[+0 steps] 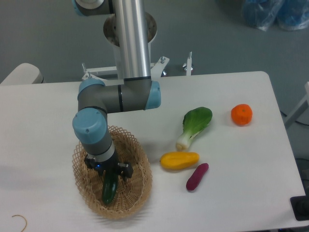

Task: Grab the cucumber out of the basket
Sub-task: 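Lift the green cucumber up out of the basket, then carry the cucumber away from the basket toward the purple sweet potato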

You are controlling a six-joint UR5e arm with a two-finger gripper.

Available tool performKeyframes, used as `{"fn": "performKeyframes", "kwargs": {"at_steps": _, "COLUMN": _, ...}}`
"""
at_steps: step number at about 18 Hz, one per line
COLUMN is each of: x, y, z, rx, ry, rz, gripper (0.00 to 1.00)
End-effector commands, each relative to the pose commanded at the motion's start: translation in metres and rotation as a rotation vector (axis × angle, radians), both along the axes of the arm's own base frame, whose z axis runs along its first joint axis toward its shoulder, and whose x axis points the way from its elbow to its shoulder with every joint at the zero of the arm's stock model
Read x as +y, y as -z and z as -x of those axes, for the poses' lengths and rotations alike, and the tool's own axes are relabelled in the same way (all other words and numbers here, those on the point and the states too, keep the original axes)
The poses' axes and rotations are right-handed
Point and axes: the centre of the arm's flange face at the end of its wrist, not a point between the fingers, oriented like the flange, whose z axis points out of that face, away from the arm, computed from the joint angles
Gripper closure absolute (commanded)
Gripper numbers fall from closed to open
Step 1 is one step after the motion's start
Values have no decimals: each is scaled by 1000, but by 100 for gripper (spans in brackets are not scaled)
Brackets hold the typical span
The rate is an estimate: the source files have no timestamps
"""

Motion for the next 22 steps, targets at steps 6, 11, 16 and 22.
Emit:
{"fn": "performKeyframes", "kwargs": {"at_steps": 6, "x": 1, "y": -9, "z": 1, "rx": 9, "ry": 15, "rz": -11, "gripper": 76}}
{"fn": "performKeyframes", "kwargs": {"at_steps": 11, "x": 2, "y": -65, "z": 19, "rx": 70, "ry": 104, "rz": -61, "gripper": 76}}
{"fn": "performKeyframes", "kwargs": {"at_steps": 16, "x": -22, "y": -139, "z": 88, "rx": 107, "ry": 94, "rz": -73, "gripper": 76}}
{"fn": "performKeyframes", "kwargs": {"at_steps": 22, "x": -96, "y": -185, "z": 179, "rx": 120, "ry": 244, "rz": -28, "gripper": 76}}
